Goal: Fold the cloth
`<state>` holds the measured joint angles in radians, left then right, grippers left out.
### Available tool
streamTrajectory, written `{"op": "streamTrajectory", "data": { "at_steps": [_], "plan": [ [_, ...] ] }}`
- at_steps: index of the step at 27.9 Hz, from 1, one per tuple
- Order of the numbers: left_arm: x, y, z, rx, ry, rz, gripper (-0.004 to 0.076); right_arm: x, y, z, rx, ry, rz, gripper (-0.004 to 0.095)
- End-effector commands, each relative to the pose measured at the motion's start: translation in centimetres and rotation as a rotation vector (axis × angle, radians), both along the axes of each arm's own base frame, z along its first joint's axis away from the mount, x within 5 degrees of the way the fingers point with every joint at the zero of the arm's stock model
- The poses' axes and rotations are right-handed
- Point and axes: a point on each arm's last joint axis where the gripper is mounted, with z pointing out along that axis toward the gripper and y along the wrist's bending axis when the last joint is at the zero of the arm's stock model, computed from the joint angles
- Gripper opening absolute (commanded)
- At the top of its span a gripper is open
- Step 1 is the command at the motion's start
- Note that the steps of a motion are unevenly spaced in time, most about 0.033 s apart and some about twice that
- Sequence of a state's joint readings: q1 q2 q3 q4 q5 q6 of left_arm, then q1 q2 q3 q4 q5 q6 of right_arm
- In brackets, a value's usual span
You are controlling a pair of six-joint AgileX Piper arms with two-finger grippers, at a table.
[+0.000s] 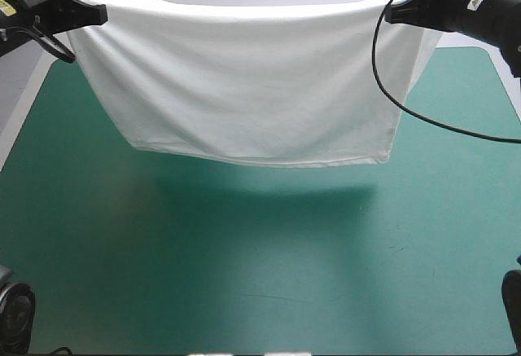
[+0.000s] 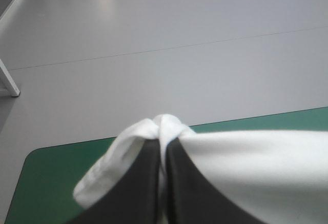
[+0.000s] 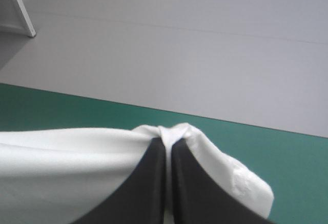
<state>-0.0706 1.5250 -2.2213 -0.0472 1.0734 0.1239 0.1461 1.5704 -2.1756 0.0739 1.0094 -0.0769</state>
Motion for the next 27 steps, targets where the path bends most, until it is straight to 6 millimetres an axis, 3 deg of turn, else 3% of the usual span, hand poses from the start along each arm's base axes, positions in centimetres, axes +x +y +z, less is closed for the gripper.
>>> {"op": "streamTrajectory", "data": {
  "at_steps": [1,6,9,14,18,23,25,26,27],
  "plan": [
    [1.1,-0.2,1.0,-0.007,-0.128,-0.003,-0.0010,0.9,0.0,1.9,0.049,-0.203,-0.001,-0.0014],
    [5.5,-0.6,-0.7,-0.008,-0.130,-0.004,-0.0010,4.5,0.5,0.9,0.069,-0.285,-0.003,-0.0014],
    [7.0,-0.7,-0.2,-0.005,-0.196,-0.004,-0.0010,5.9,0.7,1.2,0.079,-0.362,-0.009,-0.0014],
    [7.6,-0.6,1.0,0.010,-0.259,0.001,-0.0010,5.5,0.6,3.3,0.063,-0.465,-0.008,-0.0014],
    [8.0,-0.7,0.5,0.014,-0.224,-0.001,-0.0010,5.5,0.6,3.0,0.041,-0.422,-0.010,-0.0014],
    [10.3,-1.0,-2.9,0.030,-0.020,-0.022,-0.0010,8.3,1.0,-1.6,-0.023,-0.130,0.000,-0.0014],
    [12.6,-1.2,-6.7,0.045,0.178,-0.033,-0.0010,10.8,1.4,-5.9,-0.058,0.086,0.013,-0.0014],
    [13.9,-1.4,-9.3,0.052,0.318,-0.037,-0.0010,12.4,1.7,-8.9,-0.067,0.234,0.020,-0.0014],
    [14.6,-1.5,-10.6,0.049,0.371,-0.038,-0.0010,12.9,1.8,-10.3,-0.067,0.305,0.026,-0.0014]
  ]
}}
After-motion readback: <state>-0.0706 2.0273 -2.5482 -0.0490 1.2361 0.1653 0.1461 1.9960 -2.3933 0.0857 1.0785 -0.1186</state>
